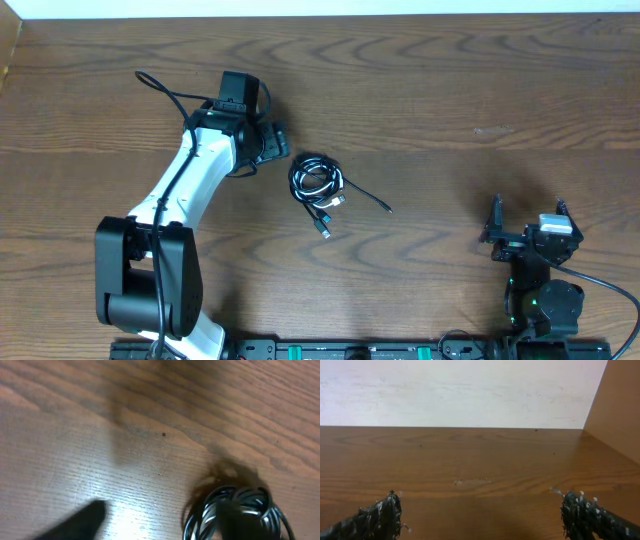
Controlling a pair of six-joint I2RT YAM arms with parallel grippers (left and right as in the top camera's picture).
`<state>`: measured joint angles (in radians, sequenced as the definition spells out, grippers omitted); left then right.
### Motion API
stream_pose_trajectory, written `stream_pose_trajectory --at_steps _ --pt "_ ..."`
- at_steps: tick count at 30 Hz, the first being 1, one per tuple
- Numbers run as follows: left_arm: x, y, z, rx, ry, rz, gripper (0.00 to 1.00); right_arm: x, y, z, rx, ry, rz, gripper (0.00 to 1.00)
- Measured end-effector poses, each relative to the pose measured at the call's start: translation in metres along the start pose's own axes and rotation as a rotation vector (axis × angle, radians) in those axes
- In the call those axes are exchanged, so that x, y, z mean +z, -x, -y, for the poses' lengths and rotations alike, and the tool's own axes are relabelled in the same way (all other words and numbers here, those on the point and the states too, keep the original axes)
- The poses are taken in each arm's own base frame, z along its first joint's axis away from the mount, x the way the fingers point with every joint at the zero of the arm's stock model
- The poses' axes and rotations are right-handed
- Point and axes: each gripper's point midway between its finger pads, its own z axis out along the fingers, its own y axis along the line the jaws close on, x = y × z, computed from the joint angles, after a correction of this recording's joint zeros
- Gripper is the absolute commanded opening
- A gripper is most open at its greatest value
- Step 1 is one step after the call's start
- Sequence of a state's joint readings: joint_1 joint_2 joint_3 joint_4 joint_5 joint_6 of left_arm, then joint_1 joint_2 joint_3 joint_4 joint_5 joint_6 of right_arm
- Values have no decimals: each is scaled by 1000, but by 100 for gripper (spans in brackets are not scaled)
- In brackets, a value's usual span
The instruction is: Untangle cables
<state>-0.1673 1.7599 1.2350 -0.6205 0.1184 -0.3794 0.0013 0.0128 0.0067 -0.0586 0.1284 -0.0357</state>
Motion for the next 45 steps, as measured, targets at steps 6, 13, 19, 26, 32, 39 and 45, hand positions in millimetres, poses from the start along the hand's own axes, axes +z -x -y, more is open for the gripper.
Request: stream_pose_trajectory --at_steps 6,13,19,26,32,39,45 --pt "-3 6 -2 -51 -4 7 8 0 0 0 0 0 0 99" --pt "-5 -14 7 -51 1 -59 60 0 0 0 0 0 0 99" --pt "-5 -39 28 -35 -1 -118 67 0 0 0 0 0 0 99" --pt "-3 -55 47 -35 18 -121 67 0 0 0 0 0 0 99" --pt "25 -75 39 -76 95 -181 27 0 0 0 0 0 0 99" --pt "41 -81 32 -79 126 -199 8 0 0 0 0 0 0 99" --pt "42 -72 33 40 95 -182 7 0 1 0 1 0 3 99"
